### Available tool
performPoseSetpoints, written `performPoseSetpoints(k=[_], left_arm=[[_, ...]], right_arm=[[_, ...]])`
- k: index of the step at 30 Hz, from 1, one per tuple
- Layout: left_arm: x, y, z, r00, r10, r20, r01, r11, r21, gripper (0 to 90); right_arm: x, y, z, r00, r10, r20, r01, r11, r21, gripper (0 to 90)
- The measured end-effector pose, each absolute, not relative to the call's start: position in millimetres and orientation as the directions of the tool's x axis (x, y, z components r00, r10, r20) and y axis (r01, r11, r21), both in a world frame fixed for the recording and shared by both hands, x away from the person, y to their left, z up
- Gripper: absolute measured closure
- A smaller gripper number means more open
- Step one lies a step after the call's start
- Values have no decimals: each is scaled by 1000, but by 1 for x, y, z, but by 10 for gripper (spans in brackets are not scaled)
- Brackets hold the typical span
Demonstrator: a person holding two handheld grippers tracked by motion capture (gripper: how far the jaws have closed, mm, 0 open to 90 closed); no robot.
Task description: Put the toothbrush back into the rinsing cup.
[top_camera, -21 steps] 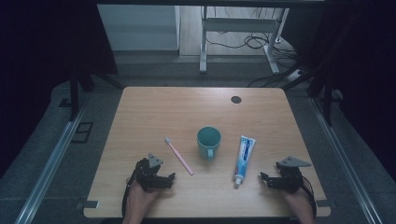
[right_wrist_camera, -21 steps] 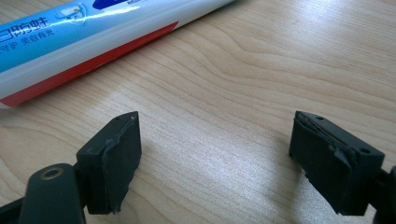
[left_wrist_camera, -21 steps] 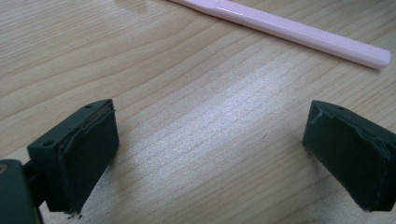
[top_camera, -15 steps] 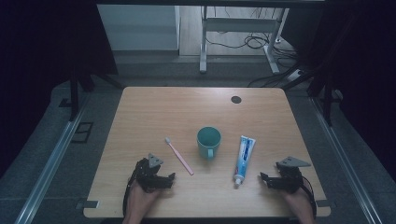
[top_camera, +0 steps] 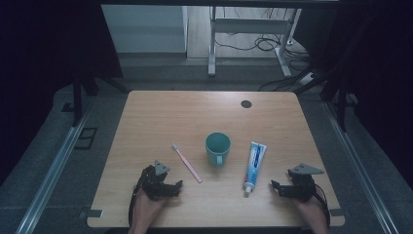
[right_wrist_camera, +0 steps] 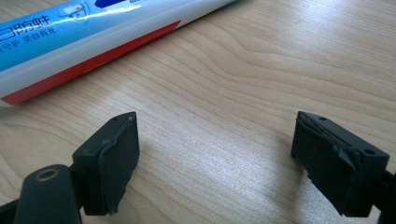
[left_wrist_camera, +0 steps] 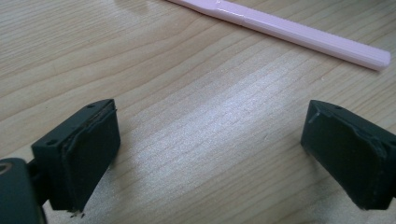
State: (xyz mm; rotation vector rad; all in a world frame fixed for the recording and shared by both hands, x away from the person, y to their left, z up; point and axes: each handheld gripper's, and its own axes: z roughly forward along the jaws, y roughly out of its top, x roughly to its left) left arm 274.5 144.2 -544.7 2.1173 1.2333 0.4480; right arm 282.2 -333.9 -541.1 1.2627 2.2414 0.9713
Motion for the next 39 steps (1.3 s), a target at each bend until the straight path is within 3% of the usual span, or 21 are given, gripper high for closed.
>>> performPoseSetpoints(k=[11,13,20,21,23,28,32,35,39], left_arm=[[272,143,-541,513,858,-16,633,-366,683,210],[271,142,-539,520,854,-10,628,-374,682,298],[268,143,-533,530,848,-19,608,-364,706,456],[268,144,-532,527,850,-25,609,-357,708,532],[268,145,-531,527,849,-39,615,-349,707,550],[268,144,-530,545,837,-50,618,-361,698,726],[267,141,-527,566,823,-36,607,-387,694,794],[267,139,-525,579,815,-33,599,-398,695,894],[268,138,-524,588,808,-43,602,-401,690,896]], right_arm=[[282,-334,-541,-519,855,2,586,354,729,150],[282,-334,-541,-519,855,2,586,354,729,149],[282,-334,-541,-519,855,2,586,355,729,148],[282,-334,-541,-520,854,1,585,355,729,148],[282,-334,-541,-519,854,1,585,355,729,148],[282,-334,-541,-520,854,1,586,355,729,148],[282,-334,-541,-520,854,1,585,355,729,148],[282,-334,-541,-520,854,1,585,356,729,147],[282,-334,-541,-520,854,1,585,355,729,147]])
